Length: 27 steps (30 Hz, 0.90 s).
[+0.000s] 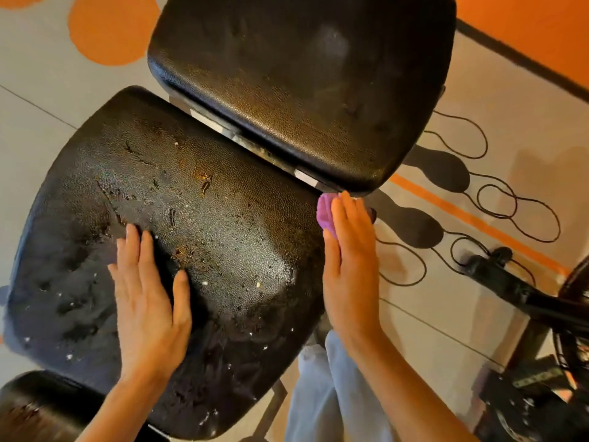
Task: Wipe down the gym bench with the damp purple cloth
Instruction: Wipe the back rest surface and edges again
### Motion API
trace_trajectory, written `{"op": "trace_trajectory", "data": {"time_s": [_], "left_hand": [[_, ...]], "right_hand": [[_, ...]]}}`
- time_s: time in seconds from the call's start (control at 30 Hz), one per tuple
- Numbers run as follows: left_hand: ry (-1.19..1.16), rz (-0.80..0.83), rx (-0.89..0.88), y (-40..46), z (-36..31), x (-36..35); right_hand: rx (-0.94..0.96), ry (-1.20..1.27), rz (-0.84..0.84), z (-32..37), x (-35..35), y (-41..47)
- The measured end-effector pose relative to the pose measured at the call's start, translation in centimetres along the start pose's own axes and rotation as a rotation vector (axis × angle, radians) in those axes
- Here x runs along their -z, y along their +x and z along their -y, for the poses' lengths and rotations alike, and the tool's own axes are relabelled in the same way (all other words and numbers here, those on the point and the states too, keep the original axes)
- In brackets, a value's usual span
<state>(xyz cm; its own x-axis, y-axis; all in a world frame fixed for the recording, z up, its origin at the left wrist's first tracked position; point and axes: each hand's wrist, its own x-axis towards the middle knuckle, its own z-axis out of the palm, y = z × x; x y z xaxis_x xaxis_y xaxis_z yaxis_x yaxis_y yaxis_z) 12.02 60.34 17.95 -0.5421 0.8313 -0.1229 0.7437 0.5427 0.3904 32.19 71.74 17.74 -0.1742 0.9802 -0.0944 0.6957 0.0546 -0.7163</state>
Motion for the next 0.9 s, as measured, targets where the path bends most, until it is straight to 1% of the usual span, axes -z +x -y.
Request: {"op": "trace_trajectory", "data": {"time_s": [0.03,0.13,0.17,0.23,0.27,0.33,0.4,0.43,0.5,0.53,0.6,0.63,0.67,0.73,0.77,0.8,0.83,0.9], "left_hand": [[0.009,0.003,-0.007,-0.2,0.1,-0.2],[0.035,-0.012,-0.004,-0.1,0.3,-1.0],[0.05,-0.02,-0.001,-0.1,0.3,-1.2],[0.066,-0.037,0.002,-0.1,0.4,-1.5],[0.067,-0.044,-0.001,-0.1,0.4,-1.6],[0.074,-0.065,-0.007,-0.1,0.4,-1.7],[0.075,-0.077,-0.009,-0.1,0.4,-1.8],[0.073,-0.08,-0.009,-0.1,0.4,-1.8],[0.078,-0.081,-0.013,-0.1,0.4,-1.8],[0.08,-0.08,-0.017,-0.1,0.4,-1.8],[0.078,-0.09,-0.02,-0.2,0.4,-1.8],[0.079,-0.098,-0.019,-0.3,0.3,-1.8],[0.077,-0.108,-0.019,-0.3,0.3,-1.8],[0.066,-0.13,-0.024,-0.3,0.2,-1.8],[0.064,-0.131,-0.022,-0.4,0.2,-1.9],[0.064,-0.128,-0.019,-0.5,0.3,-1.9],[0.061,-0.13,-0.018,-0.5,0.3,-2.0],[0.056,-0.141,-0.026,-0.4,0.6,-2.0]], "right_hand": [[0.017,-0.027,0.012,-0.1,-0.4,-1.8],[0.131,-0.174,0.125,0.1,-0.6,-6.7],[0.18,-0.226,0.157,-0.1,-0.3,-6.8],[0.26,-0.316,0.19,-0.5,0.4,-4.1],[0.258,-0.341,0.171,-0.7,0.5,-1.8],[0.152,-0.313,0.105,-0.4,0.3,1.7],[0.085,-0.346,0.074,0.4,-0.7,0.5],[0.108,-0.398,0.086,0.8,-1.4,-2.0],[0.235,-0.485,0.165,1.2,-1.8,-7.7],[0.308,-0.488,0.218,1.1,-1.4,-9.5],[0.47,-0.491,0.306,0.1,-0.3,-8.4],[0.507,-0.521,0.313,-0.3,0.1,-6.3],[0.484,-0.544,0.284,-0.4,0.4,-3.9],[0.321,-0.551,0.136,0.1,0.1,0.3],[0.229,-0.551,0.089,0.8,-0.5,0.7],[0.185,-0.56,0.079,1.3,-1.3,-0.4],[0.203,-0.563,0.106,1.7,-2.0,-2.6],[0.32,-0.558,0.233,2.1,-2.6,-8.4]]}}
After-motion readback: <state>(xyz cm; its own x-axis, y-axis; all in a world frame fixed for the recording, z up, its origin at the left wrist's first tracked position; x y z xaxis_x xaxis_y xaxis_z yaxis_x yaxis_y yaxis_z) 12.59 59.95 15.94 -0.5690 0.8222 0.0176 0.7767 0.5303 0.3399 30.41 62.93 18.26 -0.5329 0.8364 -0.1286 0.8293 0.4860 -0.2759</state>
